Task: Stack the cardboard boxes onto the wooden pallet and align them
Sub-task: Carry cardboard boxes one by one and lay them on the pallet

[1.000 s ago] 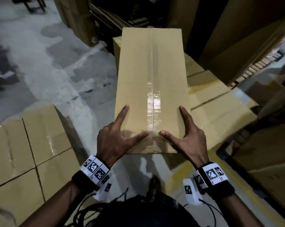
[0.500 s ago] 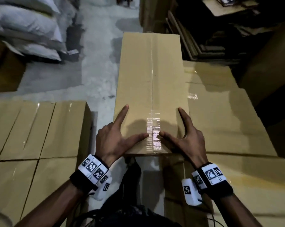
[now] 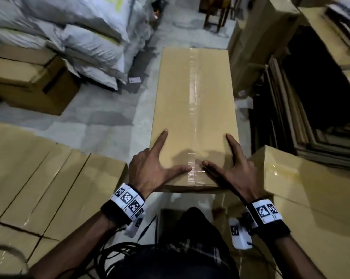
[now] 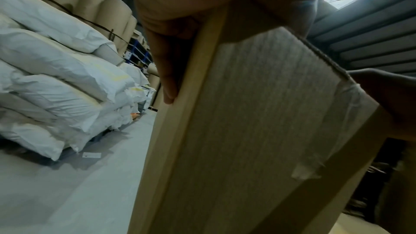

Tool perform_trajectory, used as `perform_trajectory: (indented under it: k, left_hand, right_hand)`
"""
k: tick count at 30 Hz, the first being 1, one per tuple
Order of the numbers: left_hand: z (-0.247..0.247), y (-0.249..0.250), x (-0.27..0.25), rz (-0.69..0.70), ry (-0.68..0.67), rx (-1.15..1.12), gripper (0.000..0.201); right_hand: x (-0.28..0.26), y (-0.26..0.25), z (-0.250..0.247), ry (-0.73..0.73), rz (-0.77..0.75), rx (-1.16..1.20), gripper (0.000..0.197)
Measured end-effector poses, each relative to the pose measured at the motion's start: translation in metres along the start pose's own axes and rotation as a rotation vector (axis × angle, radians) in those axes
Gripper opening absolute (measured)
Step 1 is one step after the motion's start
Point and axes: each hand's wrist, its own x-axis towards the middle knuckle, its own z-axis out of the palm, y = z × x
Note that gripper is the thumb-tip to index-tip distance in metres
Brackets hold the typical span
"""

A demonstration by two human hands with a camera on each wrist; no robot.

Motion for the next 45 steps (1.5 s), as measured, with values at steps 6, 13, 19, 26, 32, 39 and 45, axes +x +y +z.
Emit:
perform_trajectory:
  k: [6, 13, 19, 26, 32, 39, 45]
  left_hand:
    - [-0.009, -0.014, 0.14, -0.122, 0.081, 0.046, 0.128]
    - [-0.04, -0.045, 0.312, -0.345, 0.215, 0.041, 0.124]
    - [-0.086, -0.088, 0.404, -0.565, 0.372, -0.043, 0.124]
    - [-0.132, -0.177, 0.483, -0.764, 0.521, -0.122, 0.124]
    - [-0.185, -0.308, 0.547, -0.927, 0.616, -0.104, 0.126]
    - [-0.273, -0.44, 0.587, -1.108, 0.69, -0.09, 0.124]
    - [-0.326, -0.534, 0.594, -1.225, 0.772, -0.066, 0.124]
  right_hand:
    - [0.176, -0.033, 0.028, -0.109, -0.142, -0.022, 0.115]
    - [0.393, -0.118, 0.074, -0.264, -0.316, -0.036, 0.117]
    - [0.531, -0.223, 0.131, -0.459, -0.511, -0.007, 0.114]
    - [0.632, -0.347, 0.242, -0.641, -0.689, -0.062, 0.11]
    - [0.695, -0.473, 0.383, -0.76, -0.839, -0.039, 0.112]
    - [0.723, -0.63, 0.519, -0.865, -0.982, -0.072, 0.107]
    - [0.713, -0.735, 0.607, -0.984, -1.063, -0.152, 0.106]
